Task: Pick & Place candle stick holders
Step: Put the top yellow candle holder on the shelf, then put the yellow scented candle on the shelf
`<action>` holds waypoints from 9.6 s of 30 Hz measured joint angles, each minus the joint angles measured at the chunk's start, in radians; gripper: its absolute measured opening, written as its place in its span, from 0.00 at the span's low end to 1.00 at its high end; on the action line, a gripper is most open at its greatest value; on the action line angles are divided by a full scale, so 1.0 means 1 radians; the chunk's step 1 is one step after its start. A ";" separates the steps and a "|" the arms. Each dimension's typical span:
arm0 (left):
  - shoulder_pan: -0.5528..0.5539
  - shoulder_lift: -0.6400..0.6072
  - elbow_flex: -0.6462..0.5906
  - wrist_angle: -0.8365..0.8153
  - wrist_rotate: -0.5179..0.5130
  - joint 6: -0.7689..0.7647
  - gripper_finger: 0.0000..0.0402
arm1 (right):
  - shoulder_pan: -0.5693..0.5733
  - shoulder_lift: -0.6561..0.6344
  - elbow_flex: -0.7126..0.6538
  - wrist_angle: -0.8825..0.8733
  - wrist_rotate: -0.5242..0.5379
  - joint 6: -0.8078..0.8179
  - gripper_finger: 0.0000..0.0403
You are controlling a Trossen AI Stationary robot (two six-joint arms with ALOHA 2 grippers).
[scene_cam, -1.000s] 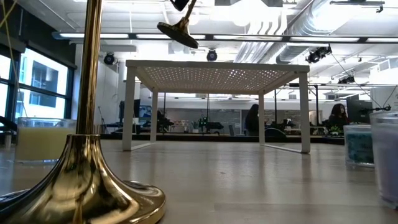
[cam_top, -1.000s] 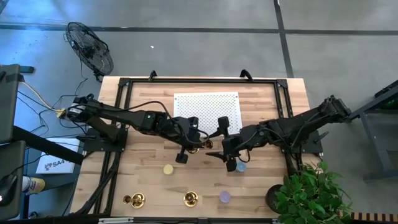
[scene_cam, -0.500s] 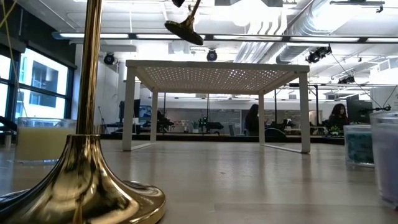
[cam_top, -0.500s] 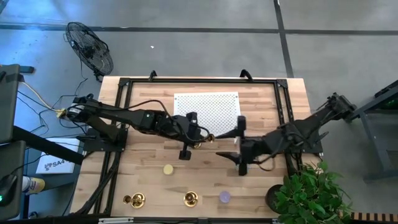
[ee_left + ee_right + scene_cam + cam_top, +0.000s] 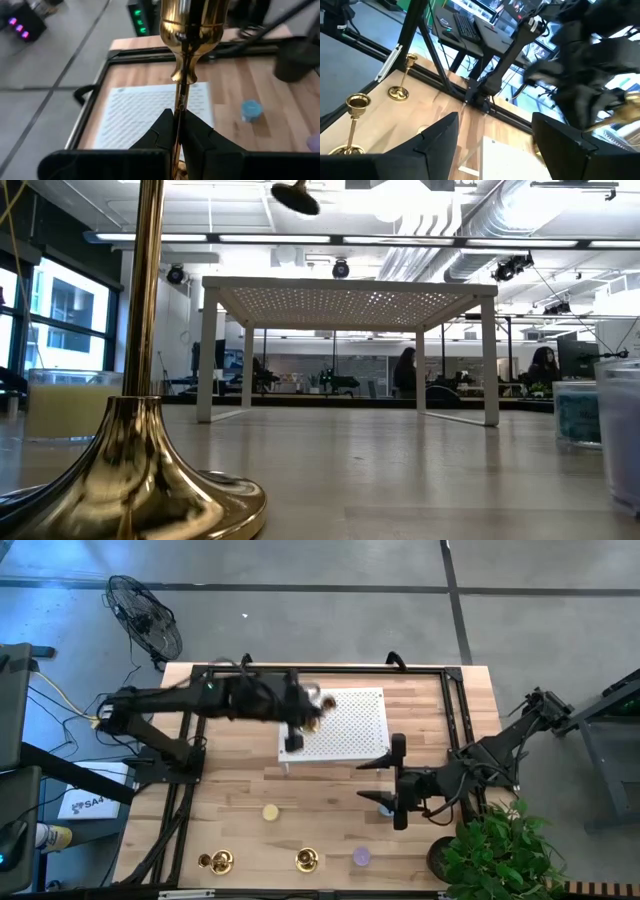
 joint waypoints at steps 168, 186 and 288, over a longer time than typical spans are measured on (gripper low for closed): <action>0.391 -0.139 -0.783 0.637 0.409 -0.213 0.08 | -0.049 0.001 -0.001 -0.073 -0.043 0.100 0.61; 0.391 -0.140 -0.782 0.621 0.410 -0.186 0.08 | -0.049 0.001 -0.001 -0.083 -0.076 0.098 0.61; -0.361 -0.529 -0.782 -0.104 0.103 -0.870 0.38 | -0.049 0.002 -0.001 -0.125 -0.087 0.130 0.61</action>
